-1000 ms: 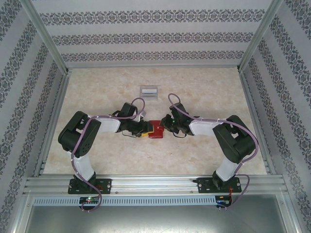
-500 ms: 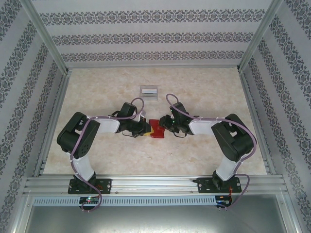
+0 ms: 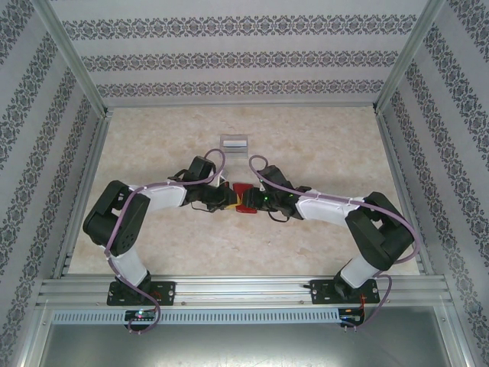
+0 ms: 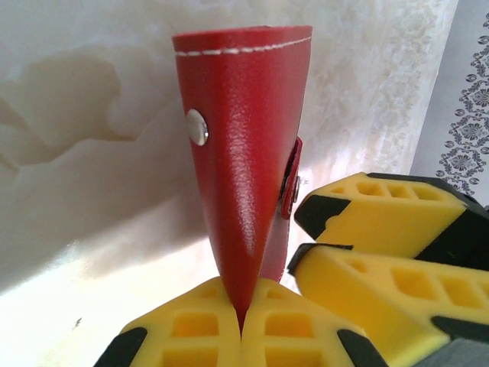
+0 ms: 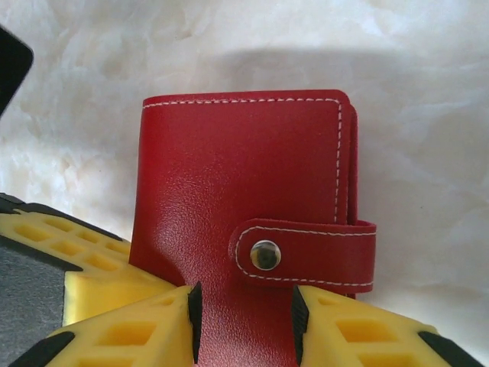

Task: Put the credit cards into the card holder

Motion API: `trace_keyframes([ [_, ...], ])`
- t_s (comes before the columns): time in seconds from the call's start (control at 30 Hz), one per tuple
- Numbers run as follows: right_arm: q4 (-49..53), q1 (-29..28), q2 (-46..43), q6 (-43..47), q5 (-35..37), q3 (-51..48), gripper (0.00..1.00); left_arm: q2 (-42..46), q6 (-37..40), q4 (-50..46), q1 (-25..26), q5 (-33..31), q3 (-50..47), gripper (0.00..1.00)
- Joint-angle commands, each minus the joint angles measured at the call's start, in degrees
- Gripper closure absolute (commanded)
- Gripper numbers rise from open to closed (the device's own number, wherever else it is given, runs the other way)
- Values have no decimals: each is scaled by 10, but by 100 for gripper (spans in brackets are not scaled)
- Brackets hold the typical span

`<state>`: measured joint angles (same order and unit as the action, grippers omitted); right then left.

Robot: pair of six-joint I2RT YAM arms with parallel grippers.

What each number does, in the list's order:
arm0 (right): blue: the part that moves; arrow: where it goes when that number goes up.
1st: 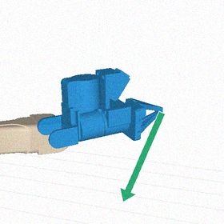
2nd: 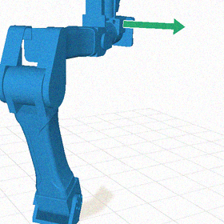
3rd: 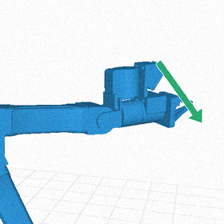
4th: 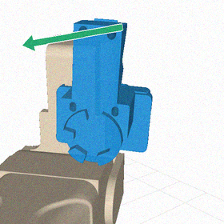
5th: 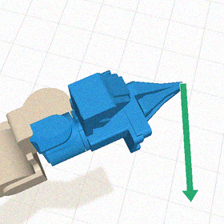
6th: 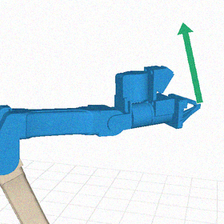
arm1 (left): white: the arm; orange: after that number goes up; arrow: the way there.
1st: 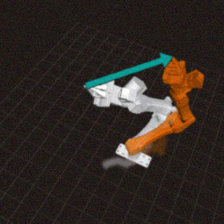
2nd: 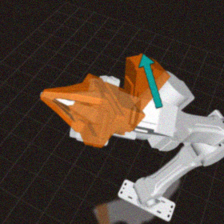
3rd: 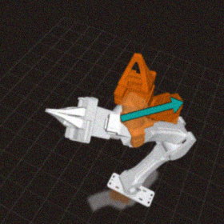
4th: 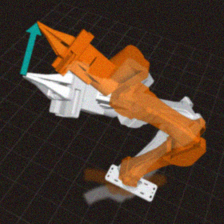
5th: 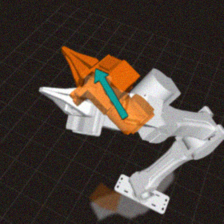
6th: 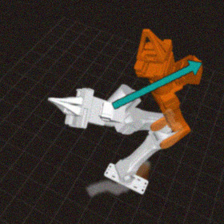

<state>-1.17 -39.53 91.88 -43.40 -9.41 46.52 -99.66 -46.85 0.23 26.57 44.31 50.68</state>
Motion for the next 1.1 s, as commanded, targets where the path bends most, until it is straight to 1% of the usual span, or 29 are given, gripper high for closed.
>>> trace_keyframes([
  [0.0,27,-9,20,32,43,29,61,6,2,-9,6,4,11,100],
  [0.17,39,-16,59,41,71,45,60,18,-15,15,6,25,4,100],
  [0.33,108,-38,74,72,163,86,59,23,-20,17,7,32,2,100],
  [0.4,119,-41,76,79,180,94,59,29,-25,26,7,36,-3,100],
  [0.47,131,-42,77,80,198,99,64,31,-21,25,7,31,-4,100],
  [0.53,144,-43,71,74,216,101,72,26,-13,3,6,24,6,100],
  [0.63,143,-44,48,67,225,91,82,25,-11,-24,7,5,10,100],
  [0.7,139,-44,34,68,228,85,90,21,-11,-22,5,-6,5,100],
  [0.77,142,-41,25,67,237,79,99,9,-14,-20,4,-1,9,100],
  [0.83,143,-32,14,58,234,68,100,1,-14,-21,6,2,12,100],
  [0.93,138,-13,1,50,214,51,100,1,-4,-25,5,-15,7,100],
  [0.97,135,-6,-3,51,203,46,100,-2,-1,-27,5,-18,8,93],
  [1.0,129,1,-8,53,180,41,100,-5,4,-33,5,-19,12,77],
  [1.07,115,9,-21,49,143,33,100,-11,13,-50,5,-20,22,38],
])
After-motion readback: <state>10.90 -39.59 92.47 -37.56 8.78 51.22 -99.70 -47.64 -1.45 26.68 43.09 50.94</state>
